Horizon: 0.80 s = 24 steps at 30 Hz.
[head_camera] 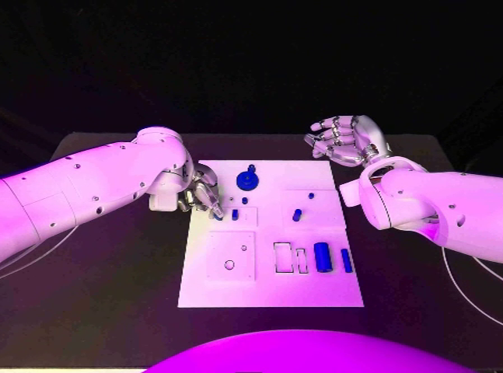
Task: Assemble the parts on the task board
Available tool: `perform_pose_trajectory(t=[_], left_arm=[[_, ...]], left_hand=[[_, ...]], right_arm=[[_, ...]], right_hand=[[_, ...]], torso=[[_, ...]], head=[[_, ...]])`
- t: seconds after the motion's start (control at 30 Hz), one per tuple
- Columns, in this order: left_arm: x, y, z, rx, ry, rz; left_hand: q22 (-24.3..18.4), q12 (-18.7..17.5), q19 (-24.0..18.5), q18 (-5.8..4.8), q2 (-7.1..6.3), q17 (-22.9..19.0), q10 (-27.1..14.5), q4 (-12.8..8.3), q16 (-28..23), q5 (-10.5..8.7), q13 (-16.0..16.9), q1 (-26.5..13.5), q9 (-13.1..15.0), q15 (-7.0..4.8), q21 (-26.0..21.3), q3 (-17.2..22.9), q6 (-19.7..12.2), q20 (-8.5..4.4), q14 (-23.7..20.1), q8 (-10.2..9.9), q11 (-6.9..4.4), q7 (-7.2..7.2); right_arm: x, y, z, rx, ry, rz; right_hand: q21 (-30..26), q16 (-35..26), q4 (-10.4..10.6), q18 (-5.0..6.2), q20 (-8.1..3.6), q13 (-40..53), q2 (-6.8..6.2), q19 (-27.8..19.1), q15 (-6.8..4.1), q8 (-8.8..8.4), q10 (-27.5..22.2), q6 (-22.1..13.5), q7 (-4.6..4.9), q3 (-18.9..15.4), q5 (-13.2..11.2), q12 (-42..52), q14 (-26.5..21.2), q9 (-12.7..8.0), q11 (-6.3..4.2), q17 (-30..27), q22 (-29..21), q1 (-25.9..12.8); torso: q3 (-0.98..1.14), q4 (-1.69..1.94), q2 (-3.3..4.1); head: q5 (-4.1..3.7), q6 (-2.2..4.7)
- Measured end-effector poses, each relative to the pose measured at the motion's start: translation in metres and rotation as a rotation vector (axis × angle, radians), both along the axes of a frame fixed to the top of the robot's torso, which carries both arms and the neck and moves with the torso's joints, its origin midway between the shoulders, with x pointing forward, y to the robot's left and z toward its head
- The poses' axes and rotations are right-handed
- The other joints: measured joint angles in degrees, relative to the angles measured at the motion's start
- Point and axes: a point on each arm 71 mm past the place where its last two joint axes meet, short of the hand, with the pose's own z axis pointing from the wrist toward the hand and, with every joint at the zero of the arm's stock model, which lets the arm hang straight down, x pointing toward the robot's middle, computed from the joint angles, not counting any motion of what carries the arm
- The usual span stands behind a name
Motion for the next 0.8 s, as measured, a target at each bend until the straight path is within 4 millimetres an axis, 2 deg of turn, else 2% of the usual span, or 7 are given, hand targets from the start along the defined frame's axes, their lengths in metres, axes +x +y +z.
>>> perform_pose_trajectory(t=[0.23,0.47,0.53,0.6,0.63,0.73,0.8], left_arm=[[0.0013,-0.0006,-0.0002,-0.004,-0.003,0.011],[0.0022,-0.0011,-0.0006,-0.007,-0.003,0.020],[0.0023,-0.0010,-0.0008,-0.007,-0.002,0.021],[0.0024,-0.0009,-0.0012,-0.008,-0.001,0.023],[0.0024,-0.0008,-0.0014,-0.007,0.000,0.024],[0.0026,-0.0004,-0.0017,-0.008,0.001,0.027],[0.0025,-0.0001,-0.0022,-0.007,0.002,0.028]], left_hand=[[-0.09,0.00,0.00,0.00,0.22,0.00,0.20,0.00,0.00,0.00,-0.17,-0.23,0.03,0.00,0.00,0.00,0.17,0.00,0.00,-0.27,0.02,-0.08],[-0.39,0.00,0.00,0.00,0.33,0.00,0.30,-1.50,0.00,0.00,-0.57,-1.78,0.32,0.00,-0.01,0.52,0.23,0.00,0.00,-0.27,0.11,-0.13],[-0.53,-0.07,0.00,0.00,-0.05,0.00,0.30,-1.74,0.00,0.02,-0.74,-2.16,0.44,0.00,-0.03,0.28,0.20,0.00,0.00,-0.26,0.11,-0.15],[-0.60,-0.34,0.00,0.00,-0.45,0.00,0.29,-3.80,0.00,-0.33,-0.97,-2.58,0.53,0.00,-0.04,1.86,-0.01,0.00,0.00,-0.26,0.12,-0.36],[-0.67,-0.34,0.00,0.00,-0.26,0.00,0.30,-3.98,0.00,-0.41,-1.04,-3.01,0.54,0.00,-0.26,1.67,-0.12,0.00,0.00,-0.38,0.12,-0.48],[-0.80,-0.34,-0.01,0.00,-0.77,0.00,0.29,-4.57,0.00,-0.64,-1.23,-3.64,0.63,-0.12,-0.48,1.10,-0.30,0.00,0.12,-0.73,0.12,-0.66],[-0.88,-0.34,0.00,0.00,-0.72,0.00,0.29,-5.75,0.00,-0.68,-1.23,-4.20,0.58,-0.21,-0.48,1.94,-0.30,0.00,0.21,-0.92,0.12,-0.66]], right_arm=[[-0.0003,-0.0004,0.0000,0.000,0.002,0.001],[-0.0006,-0.0004,0.0001,0.001,0.004,0.003],[-0.0006,-0.0004,0.0001,0.001,0.004,0.003],[-0.0006,-0.0005,0.0000,0.001,0.005,0.004],[-0.0007,-0.0005,0.0000,0.001,0.005,0.004],[-0.0007,-0.0005,-0.0001,0.001,0.006,0.005],[-0.0007,-0.0004,-0.0002,0.001,0.007,0.006]], right_hand=[[0.00,-0.34,0.00,0.00,0.00,-0.25,0.00,-0.42,0.21,0.00,0.00,0.00,0.00,0.00,0.00,0.00,-0.21,-0.05,0.00,-0.14,-0.42,0.00],[0.00,-0.66,0.00,-0.01,0.20,-0.59,0.00,-0.62,0.34,0.00,-0.21,-0.19,0.18,0.00,0.00,-0.23,-0.34,-0.05,0.21,-0.40,-0.97,0.00],[0.00,-0.66,0.00,0.00,0.20,-0.72,0.00,-0.62,0.41,0.00,-0.21,-0.20,0.19,0.00,0.00,-0.23,-0.41,-0.07,0.21,-0.53,-1.17,0.00],[0.00,-0.89,0.00,-0.01,0.20,-0.82,0.00,-0.62,0.41,0.00,-0.22,-0.20,0.19,0.00,0.00,-0.23,-0.41,-0.11,0.22,-0.60,-1.37,0.00],[0.00,-1.02,0.00,-0.01,0.42,-0.93,0.00,-0.84,0.51,0.00,-0.33,-0.20,0.19,0.00,0.00,-0.23,-0.56,-0.10,0.33,-0.70,-1.54,0.00],[0.00,-1.28,0.00,-0.01,0.38,-1.26,0.00,-1.08,0.42,0.00,-0.44,-0.20,0.19,0.00,0.00,-0.44,-0.84,-0.11,0.44,-0.96,-2.08,0.00],[0.00,-1.55,0.00,-0.01,0.50,-1.54,0.00,-1.34,0.61,0.00,-0.62,-0.20,0.20,0.00,0.00,-0.45,-1.03,-0.17,0.62,-1.18,-2.55,0.00]], torso=[[-0.01,-0.05,0.02],[0.01,-0.03,0.02],[0.01,-0.03,0.02],[0.01,-0.03,0.02],[0.01,-0.02,0.01],[0.01,0.01,-0.02],[0.01,0.01,-0.02]], head=[[-0.22,-0.09],[-0.41,-0.29],[-0.46,-0.30],[-0.49,-0.33],[-0.52,-0.36],[-0.57,-0.41],[-0.58,-0.46]])
